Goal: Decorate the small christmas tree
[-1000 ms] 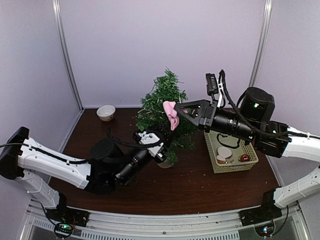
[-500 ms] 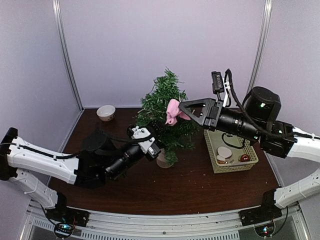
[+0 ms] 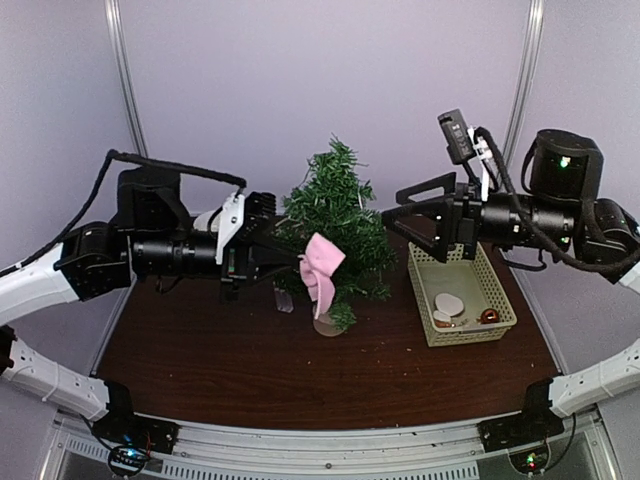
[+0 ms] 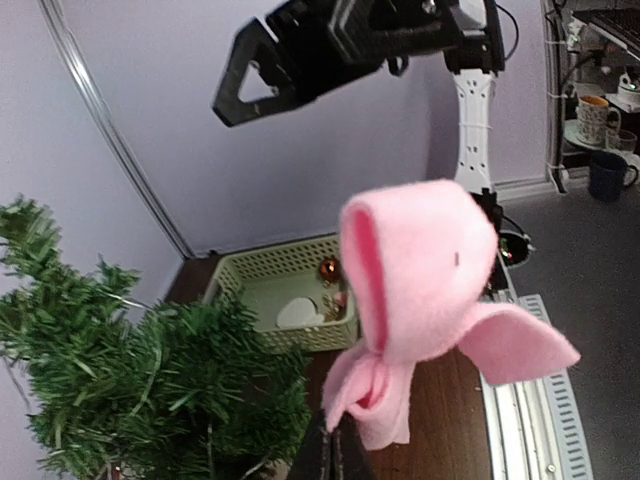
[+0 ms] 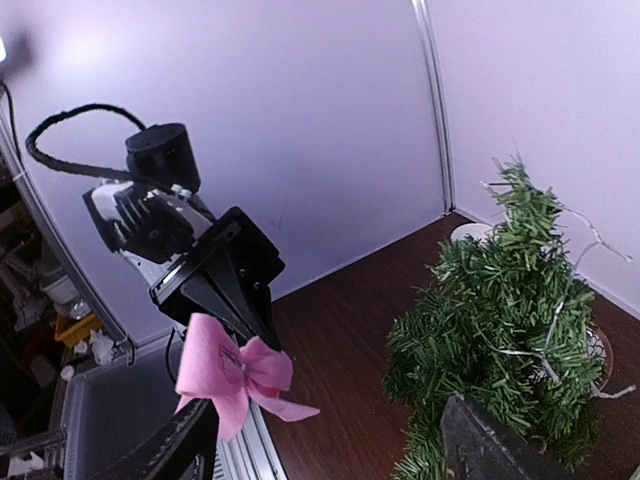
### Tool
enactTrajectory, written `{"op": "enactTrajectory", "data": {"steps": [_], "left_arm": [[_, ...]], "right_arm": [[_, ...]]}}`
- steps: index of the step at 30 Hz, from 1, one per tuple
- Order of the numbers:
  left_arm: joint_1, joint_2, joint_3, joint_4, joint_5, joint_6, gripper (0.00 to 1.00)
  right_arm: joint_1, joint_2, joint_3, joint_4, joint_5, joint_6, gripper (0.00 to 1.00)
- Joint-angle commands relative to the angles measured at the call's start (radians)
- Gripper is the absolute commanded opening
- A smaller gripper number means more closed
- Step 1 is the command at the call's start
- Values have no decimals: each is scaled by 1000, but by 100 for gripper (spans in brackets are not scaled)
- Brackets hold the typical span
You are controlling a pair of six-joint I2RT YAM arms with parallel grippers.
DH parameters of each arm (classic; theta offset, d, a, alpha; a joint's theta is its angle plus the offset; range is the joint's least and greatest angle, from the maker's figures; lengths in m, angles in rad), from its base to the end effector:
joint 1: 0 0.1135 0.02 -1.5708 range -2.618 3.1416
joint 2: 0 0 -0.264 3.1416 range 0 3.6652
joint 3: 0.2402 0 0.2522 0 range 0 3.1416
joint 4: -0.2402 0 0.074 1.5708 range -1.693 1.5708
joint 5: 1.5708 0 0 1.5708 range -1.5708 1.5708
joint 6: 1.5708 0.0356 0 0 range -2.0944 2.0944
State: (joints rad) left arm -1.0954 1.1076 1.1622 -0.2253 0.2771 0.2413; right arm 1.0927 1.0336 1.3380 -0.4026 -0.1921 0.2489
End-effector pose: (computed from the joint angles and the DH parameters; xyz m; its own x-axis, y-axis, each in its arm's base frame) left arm 0.1058 -0.2268 0.4046 0.1584 0.1946 -0.9680 0.9688 0.1586 0.1904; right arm 0.0901 0.1887 0.4603 -0.2800 -0.0147 -0.9599 -0.9183 0.2957 0.2633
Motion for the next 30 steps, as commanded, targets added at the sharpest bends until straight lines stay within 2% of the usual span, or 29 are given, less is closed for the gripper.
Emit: {"op": "enactTrajectory", "data": {"steps": [1,5,17,20,22,24,27,28,29,30], "left_arm": [[13,92,109,-286,144,-32,0],[20,143,170,-351,129,-35,0],[30,195,219,-393,104,-41,0],[30,194,220,-391,103,-43,0],[30,192,219,-390,98,-47,0],[31,186,212,-389,95,-49,0],[36,173,196,-374,93,-60,0],[41,167,189,-366,89,-67,0],[46,159,177,-353,82,-77,0],[51,150,160,-337,72,-92,0]], "right_arm": [[3,88,95,-205,-165,-159,79],[15,130,149,-272,-211,-174,73],[58,238,195,-309,-160,-127,65],[68,271,210,-312,-151,-123,59],[73,289,220,-324,-143,-128,52],[79,299,228,-335,-129,-134,39],[82,300,227,-331,-125,-143,11],[83,295,222,-323,-123,-146,4],[84,288,216,-315,-116,-145,0],[84,281,208,-301,-100,-142,0]]}}
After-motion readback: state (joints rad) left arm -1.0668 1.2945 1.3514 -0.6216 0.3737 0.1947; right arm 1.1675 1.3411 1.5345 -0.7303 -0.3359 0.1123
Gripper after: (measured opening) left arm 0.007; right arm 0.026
